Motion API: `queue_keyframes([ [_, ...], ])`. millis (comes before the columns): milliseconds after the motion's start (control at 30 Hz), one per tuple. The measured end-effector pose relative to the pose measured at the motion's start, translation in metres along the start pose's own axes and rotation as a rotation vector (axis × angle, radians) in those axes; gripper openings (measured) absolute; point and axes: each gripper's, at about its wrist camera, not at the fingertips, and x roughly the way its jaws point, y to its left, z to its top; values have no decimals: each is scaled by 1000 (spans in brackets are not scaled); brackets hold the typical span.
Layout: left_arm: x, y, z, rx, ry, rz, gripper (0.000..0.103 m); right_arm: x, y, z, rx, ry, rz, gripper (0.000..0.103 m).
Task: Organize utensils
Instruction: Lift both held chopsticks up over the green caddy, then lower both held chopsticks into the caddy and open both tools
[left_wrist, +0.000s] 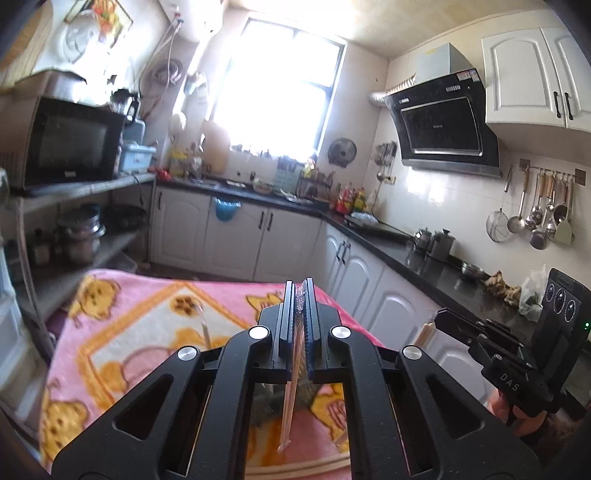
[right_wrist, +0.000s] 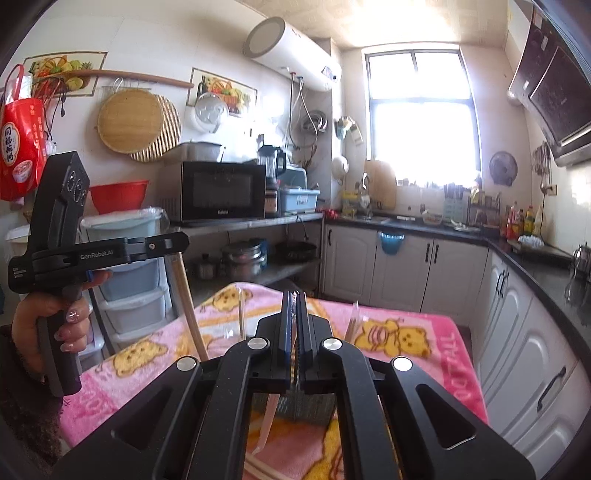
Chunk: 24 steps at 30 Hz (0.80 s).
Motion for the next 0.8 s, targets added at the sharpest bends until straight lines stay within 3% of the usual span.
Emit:
queue_keyframes([
  [400,0,9,36,28,-79,77,2,15,-6,38,-14,-70,-13,3],
  [800,23,11,46,30,-109,121,2,48,-10,72,-18,-108,-33,3],
])
